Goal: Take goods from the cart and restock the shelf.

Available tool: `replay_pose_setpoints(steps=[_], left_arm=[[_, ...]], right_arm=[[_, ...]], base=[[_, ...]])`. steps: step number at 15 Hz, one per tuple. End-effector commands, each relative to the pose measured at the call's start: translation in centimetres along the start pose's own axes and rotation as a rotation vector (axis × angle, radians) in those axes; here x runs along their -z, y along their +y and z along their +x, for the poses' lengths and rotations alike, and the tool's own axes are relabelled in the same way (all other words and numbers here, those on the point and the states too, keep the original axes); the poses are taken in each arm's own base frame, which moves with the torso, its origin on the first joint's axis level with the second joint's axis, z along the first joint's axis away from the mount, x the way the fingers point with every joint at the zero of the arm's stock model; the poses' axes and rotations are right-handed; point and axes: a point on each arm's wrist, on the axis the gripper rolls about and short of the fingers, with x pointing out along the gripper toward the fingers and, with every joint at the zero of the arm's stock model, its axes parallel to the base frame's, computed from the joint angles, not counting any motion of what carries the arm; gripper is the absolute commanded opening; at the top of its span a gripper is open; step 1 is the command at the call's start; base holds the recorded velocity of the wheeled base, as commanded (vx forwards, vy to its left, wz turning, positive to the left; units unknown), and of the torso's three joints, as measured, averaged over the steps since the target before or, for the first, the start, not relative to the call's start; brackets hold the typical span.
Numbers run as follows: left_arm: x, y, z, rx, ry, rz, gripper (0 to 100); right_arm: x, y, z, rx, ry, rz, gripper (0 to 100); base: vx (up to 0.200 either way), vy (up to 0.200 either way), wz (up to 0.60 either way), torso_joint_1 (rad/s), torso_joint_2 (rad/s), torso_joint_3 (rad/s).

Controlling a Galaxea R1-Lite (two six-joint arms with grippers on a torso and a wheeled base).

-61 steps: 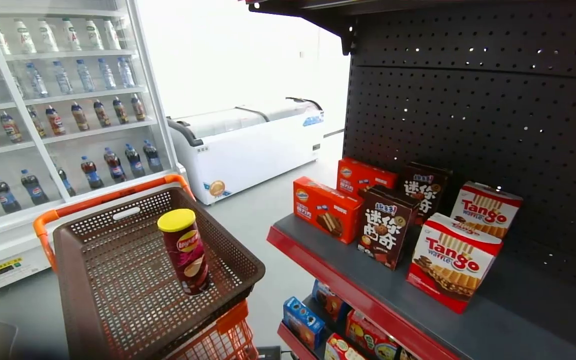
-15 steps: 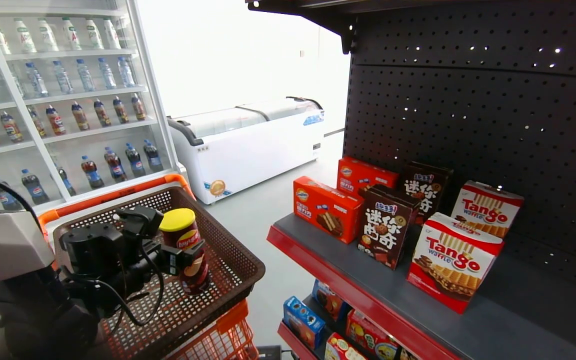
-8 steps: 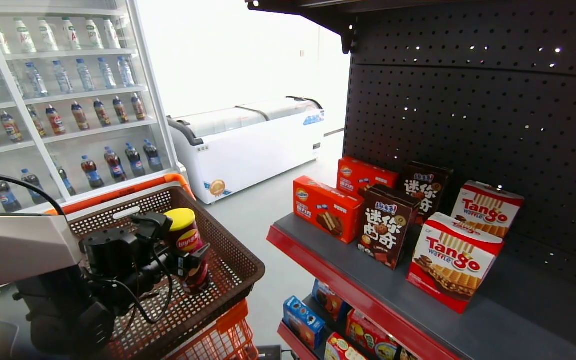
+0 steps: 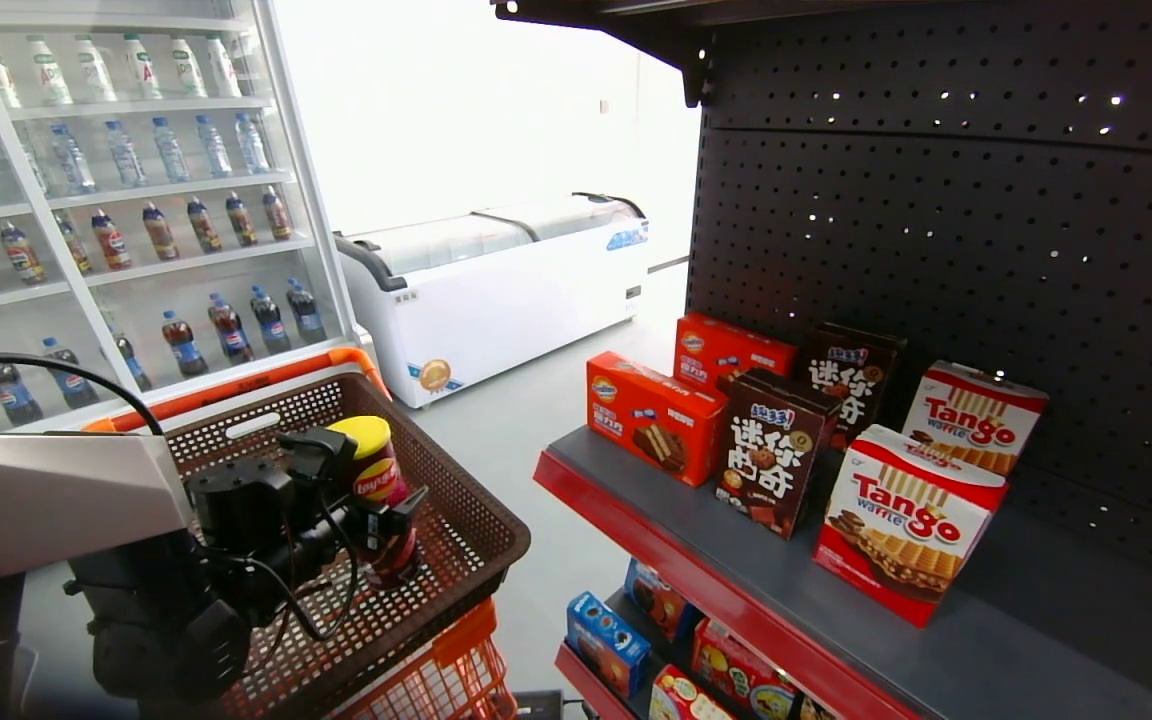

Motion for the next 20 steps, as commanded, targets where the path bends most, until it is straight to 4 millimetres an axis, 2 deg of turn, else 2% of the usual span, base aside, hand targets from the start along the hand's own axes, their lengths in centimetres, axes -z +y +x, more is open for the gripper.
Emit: replay_pose_setpoints(steps=[1,3,4,7,9,12,14,16,17,20], left_arm=[[0.5,-0.1,0.3,0.004,0.013,-0.001,100],[0.6,-0.5,0.4,0.014,0.012,0.002,100],[0.6,-0.5,0.5,0.016,0.012,0.004,0],[1.0,-0.7,0.3,0.015,0.037,0.010,0],[1.3,-1.7,-0.6,0.040,0.061,0.017,0],[-0.6,-2.7,-1.4,0.048,0.020,0.029,0],[-2.8,-3.7,-1.8,0.077,-0.041,0.042,0],[-7.9,-5.3,-2.5,0.129,-0.147,0.082,0],[-9.7,-5.7,-2.7,0.139,-0.182,0.084,0],[-12.3,-6.1,-3.3,0.148,-0.232,0.090,0]], right_arm=[[0.0,0.0,0.0,-0.001,0.001,0.000,100],[0.0,0.0,0.0,-0.001,0.001,0.000,100],[0.0,0.0,0.0,-0.001,0.001,0.000,100],[0.0,0.0,0.0,-0.001,0.001,0.000,100],[0.0,0.0,0.0,-0.001,0.001,0.000,100],[0.0,0.0,0.0,-0.001,0.001,0.000,100],[0.0,0.0,0.0,-0.001,0.001,0.000,100],[0.0,0.0,0.0,-0.001,0.001,0.000,100],[0.0,0.0,0.0,-0.001,0.001,0.000,100],[0.0,0.0,0.0,-0.001,0.001,0.000,100]], base=[[0.000,0.000,0.00,0.000,0.00,0.000],[0.000,0.000,0.00,0.000,0.00,0.000],[0.000,0.000,0.00,0.000,0.00,0.000],[0.000,0.000,0.00,0.000,0.00,0.000],[0.000,0.000,0.00,0.000,0.00,0.000],[0.000,0.000,0.00,0.000,0.00,0.000],[0.000,0.000,0.00,0.000,0.00,0.000],[0.000,0.000,0.00,0.000,0.00,0.000],[0.000,0.000,0.00,0.000,0.00,0.000],[0.000,0.000,0.00,0.000,0.00,0.000]])
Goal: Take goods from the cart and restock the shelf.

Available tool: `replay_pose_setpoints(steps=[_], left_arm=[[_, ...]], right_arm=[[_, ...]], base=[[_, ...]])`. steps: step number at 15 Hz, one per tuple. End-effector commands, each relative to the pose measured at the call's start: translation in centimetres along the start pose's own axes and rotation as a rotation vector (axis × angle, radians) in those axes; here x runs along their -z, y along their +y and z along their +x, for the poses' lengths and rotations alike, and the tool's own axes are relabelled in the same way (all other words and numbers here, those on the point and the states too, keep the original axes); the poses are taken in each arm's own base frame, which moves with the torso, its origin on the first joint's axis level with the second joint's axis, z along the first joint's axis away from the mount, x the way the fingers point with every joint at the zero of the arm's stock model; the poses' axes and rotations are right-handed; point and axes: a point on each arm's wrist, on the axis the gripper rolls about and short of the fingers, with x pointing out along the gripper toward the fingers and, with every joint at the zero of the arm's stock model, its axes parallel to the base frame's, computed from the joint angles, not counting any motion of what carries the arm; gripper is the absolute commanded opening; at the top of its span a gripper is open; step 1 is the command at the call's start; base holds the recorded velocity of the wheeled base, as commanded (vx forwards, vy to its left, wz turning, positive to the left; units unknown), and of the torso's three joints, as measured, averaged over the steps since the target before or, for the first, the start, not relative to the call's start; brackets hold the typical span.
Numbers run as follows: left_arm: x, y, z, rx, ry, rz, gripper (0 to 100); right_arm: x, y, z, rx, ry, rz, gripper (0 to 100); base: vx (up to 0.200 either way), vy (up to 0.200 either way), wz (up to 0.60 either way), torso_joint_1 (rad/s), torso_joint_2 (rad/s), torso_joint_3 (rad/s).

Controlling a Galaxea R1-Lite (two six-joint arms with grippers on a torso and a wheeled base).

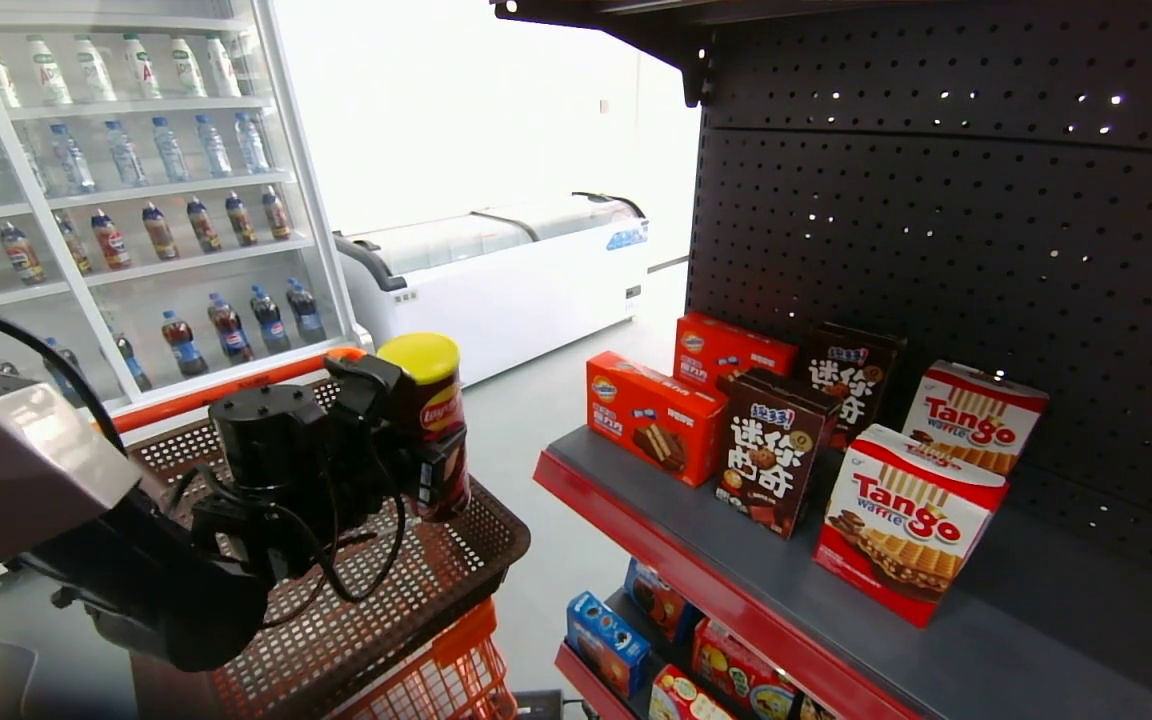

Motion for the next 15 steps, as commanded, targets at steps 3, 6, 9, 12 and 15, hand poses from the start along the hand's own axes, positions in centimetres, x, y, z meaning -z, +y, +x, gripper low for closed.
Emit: replay_pose_setpoints(steps=[3,6,9,12,15], left_arm=[[-6.0,-0.7,-3.2,0.028,-0.101,0.021,0],[-7.8,-1.7,-5.1,0.087,-0.121,0.025,0],[-9.0,-2.1,-6.3,0.108,-0.123,0.023,0],[-10.5,-2.5,-8.3,0.135,-0.098,0.024,0],[-12.3,-2.5,-11.9,0.177,-0.034,0.022,0]], right_arm=[[0.0,0.0,0.0,-0.001,0.001,-0.001,100],[0.0,0.0,0.0,-0.001,0.001,-0.001,100],[0.0,0.0,0.0,-0.001,0.001,-0.001,100],[0.0,0.0,0.0,-0.001,0.001,-0.001,100],[0.0,0.0,0.0,-0.001,0.001,-0.001,100]], base=[[0.000,0.000,0.00,0.000,0.00,0.000],[0.000,0.000,0.00,0.000,0.00,0.000],[0.000,0.000,0.00,0.000,0.00,0.000],[0.000,0.000,0.00,0.000,0.00,0.000],[0.000,0.000,0.00,0.000,0.00,0.000]])
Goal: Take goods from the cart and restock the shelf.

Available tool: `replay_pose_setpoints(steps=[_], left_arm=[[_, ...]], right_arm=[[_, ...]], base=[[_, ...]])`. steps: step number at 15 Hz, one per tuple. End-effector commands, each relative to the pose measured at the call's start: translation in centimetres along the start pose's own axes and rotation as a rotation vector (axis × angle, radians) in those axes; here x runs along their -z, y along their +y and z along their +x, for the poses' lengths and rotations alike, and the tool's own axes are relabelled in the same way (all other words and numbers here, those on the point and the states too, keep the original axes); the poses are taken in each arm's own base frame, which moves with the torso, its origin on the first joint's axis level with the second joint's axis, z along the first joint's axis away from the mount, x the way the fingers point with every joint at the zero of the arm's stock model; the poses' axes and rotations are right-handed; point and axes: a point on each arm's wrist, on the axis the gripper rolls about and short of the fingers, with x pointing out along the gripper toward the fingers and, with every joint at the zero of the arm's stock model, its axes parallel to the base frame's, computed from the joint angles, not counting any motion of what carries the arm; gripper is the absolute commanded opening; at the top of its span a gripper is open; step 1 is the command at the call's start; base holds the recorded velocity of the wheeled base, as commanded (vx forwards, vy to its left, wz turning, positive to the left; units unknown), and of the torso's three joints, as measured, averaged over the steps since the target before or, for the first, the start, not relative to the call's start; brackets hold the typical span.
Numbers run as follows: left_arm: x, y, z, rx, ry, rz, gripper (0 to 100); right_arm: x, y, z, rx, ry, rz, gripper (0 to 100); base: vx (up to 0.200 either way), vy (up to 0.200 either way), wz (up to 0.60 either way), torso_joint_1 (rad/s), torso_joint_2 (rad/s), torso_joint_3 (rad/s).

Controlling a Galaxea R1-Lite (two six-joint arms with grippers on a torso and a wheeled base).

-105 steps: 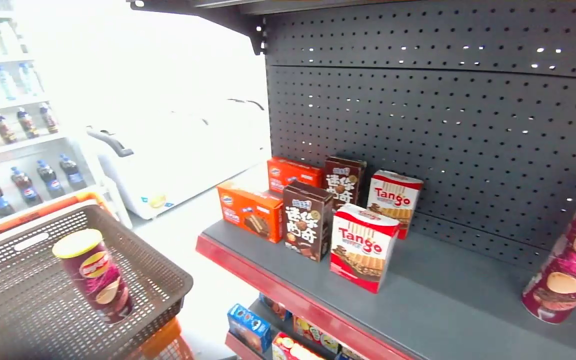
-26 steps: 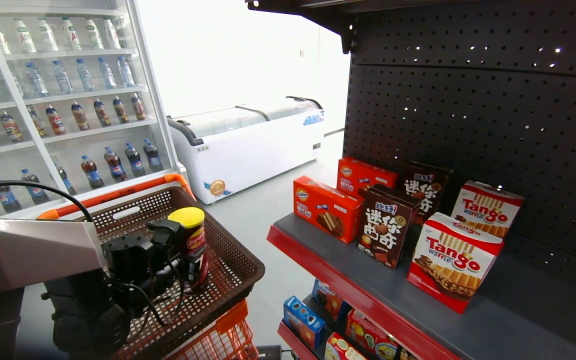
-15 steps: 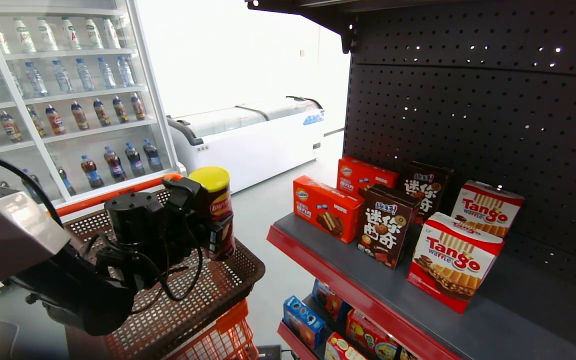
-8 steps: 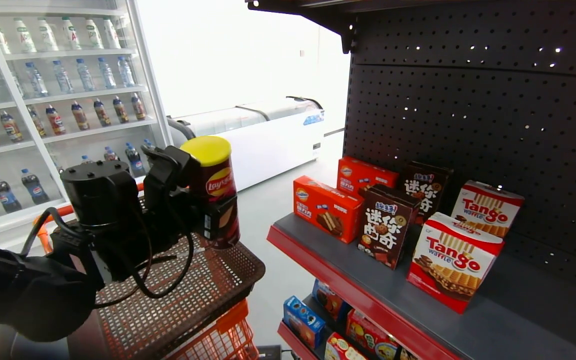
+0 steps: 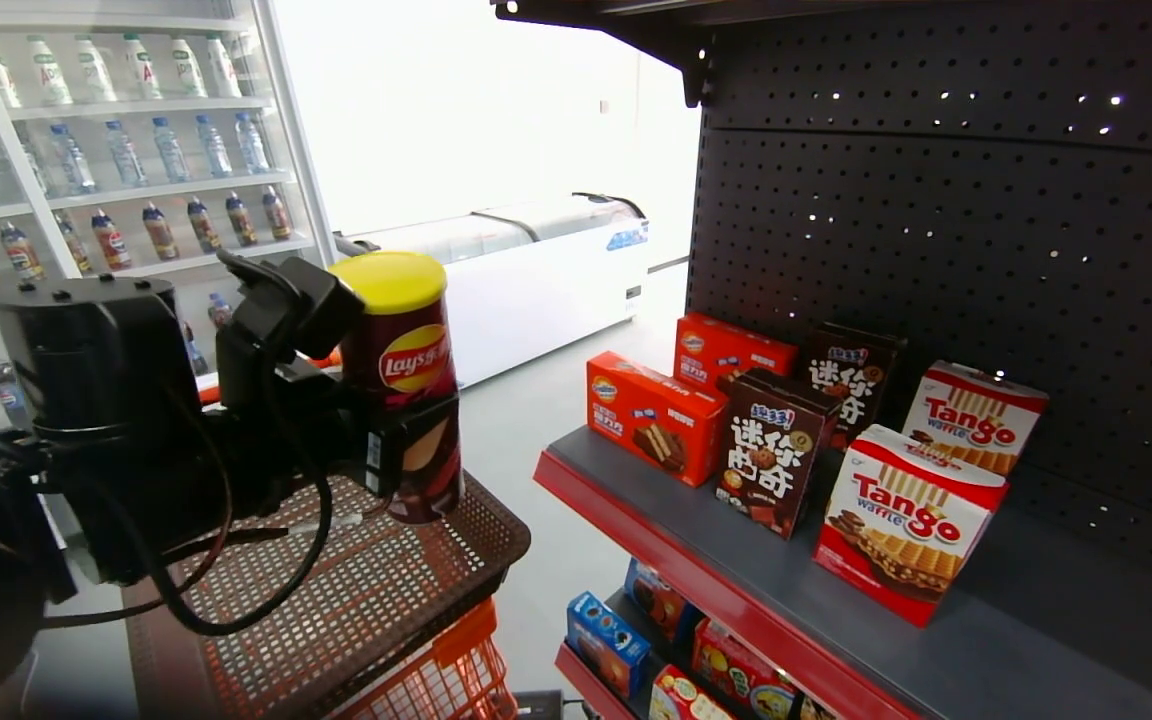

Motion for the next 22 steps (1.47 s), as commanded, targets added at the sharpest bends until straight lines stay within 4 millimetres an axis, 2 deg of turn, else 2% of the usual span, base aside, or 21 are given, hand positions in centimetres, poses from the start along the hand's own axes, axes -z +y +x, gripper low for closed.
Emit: replay_pose_setpoints(steps=[1,5,9,13,17,22], left_arm=[[-2.7,-1.1,-4.1,0.048,-0.047,0.011,0],[-3.9,-2.1,-4.7,0.086,-0.064,0.018,0],[-3.9,-4.1,-4.8,0.179,-0.046,-0.027,0],[-3.3,-4.4,-5.7,0.199,-0.016,-0.072,0],[-0.6,-5.7,-7.8,0.257,0.036,-0.072,0],[-0.4,-5.6,-8.5,0.253,0.027,-0.074,0]], right_arm=[[0.0,0.0,0.0,-0.001,0.001,0.000,100],[0.0,0.0,0.0,-0.001,0.001,0.000,100],[0.0,0.0,0.0,-0.001,0.001,0.000,100],[0.0,0.0,0.0,-0.003,0.001,-0.002,100],[0.0,0.0,0.0,-0.003,0.001,-0.002,100],[0.0,0.0,0.0,-0.003,0.001,-0.002,100]], base=[[0.000,0.000,0.00,0.000,0.00,0.000],[0.000,0.000,0.00,0.000,0.00,0.000],[0.000,0.000,0.00,0.000,0.00,0.000],[0.000,0.000,0.00,0.000,0.00,0.000],[0.000,0.000,0.00,0.000,0.00,0.000],[0.000,0.000,0.00,0.000,0.00,0.000]])
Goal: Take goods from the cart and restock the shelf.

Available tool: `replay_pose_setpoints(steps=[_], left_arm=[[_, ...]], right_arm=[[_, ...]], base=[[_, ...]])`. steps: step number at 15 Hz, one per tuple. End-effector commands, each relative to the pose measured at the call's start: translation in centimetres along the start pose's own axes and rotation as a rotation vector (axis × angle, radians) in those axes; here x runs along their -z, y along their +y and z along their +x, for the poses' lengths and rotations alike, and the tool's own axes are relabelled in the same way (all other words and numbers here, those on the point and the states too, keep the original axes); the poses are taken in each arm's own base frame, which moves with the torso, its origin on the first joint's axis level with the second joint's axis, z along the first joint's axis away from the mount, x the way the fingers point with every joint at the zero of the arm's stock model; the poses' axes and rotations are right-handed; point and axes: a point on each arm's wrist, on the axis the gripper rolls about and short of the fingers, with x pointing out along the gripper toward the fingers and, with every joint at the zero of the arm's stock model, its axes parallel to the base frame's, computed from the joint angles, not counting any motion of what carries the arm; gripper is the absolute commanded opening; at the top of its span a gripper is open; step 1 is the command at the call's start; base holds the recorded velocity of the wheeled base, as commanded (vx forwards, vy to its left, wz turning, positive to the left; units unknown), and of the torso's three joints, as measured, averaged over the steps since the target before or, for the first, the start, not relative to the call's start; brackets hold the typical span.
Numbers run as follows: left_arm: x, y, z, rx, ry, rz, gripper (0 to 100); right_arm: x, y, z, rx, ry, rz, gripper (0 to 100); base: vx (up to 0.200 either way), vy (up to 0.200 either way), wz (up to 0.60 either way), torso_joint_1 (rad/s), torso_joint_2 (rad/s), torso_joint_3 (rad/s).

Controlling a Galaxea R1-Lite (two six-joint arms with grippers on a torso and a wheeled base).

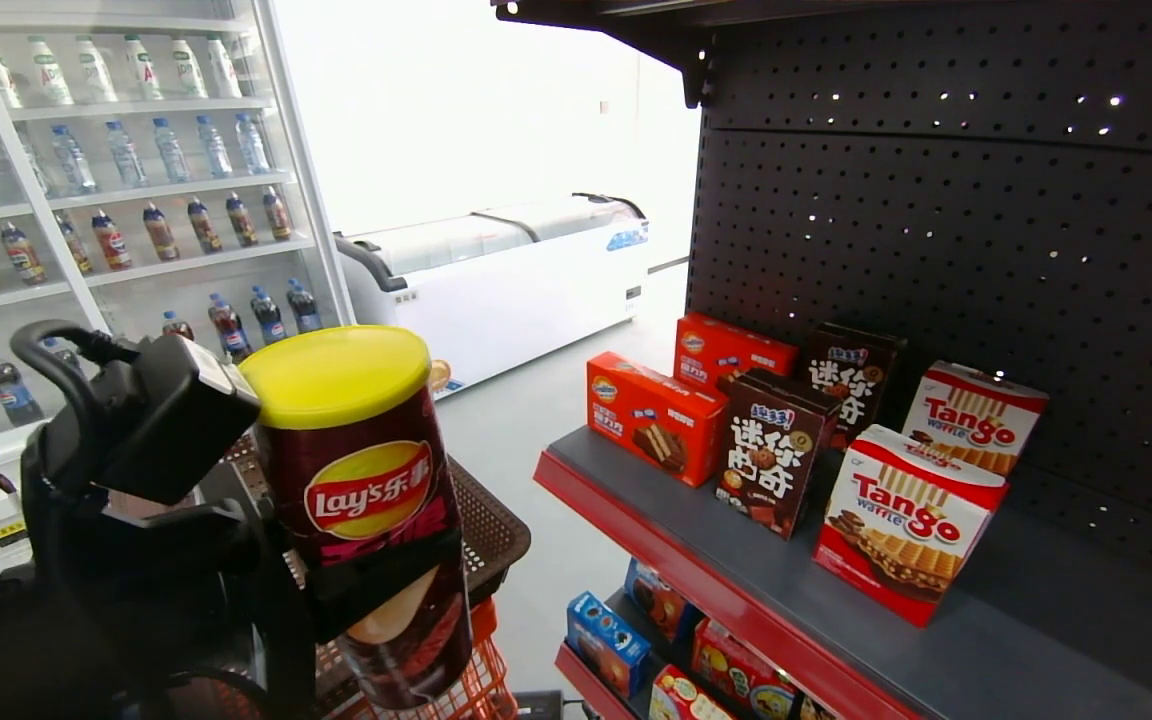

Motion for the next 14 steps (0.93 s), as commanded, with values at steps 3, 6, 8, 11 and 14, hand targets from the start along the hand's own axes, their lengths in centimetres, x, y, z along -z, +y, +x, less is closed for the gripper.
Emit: replay_pose_setpoints(steps=[3,6,8,11,14], left_arm=[[0.0,0.0,-0.2,0.001,-0.007,0.001,0],[-0.5,-0.1,-0.2,0.003,-0.021,0.004,0],[-0.8,0.0,0.0,-0.001,-0.028,0.003,0],[-0.7,0.0,0.0,0.000,-0.025,0.001,0],[-1.0,-0.6,-0.1,0.031,-0.038,-0.008,0]], right_arm=[[0.0,0.0,0.0,-0.002,0.001,0.000,100],[0.0,0.0,0.0,-0.002,0.001,0.000,100],[0.0,0.0,0.0,-0.002,0.001,0.000,100],[0.0,0.0,0.0,-0.002,0.001,0.000,100],[0.0,0.0,0.0,-0.002,0.001,0.000,100]], base=[[0.000,0.000,0.00,0.000,0.00,0.000],[0.000,0.000,0.00,0.000,0.00,0.000],[0.000,0.000,0.00,0.000,0.00,0.000],[0.000,0.000,-0.40,0.002,0.00,0.005],[0.000,0.000,-0.60,-0.001,0.00,0.006]])
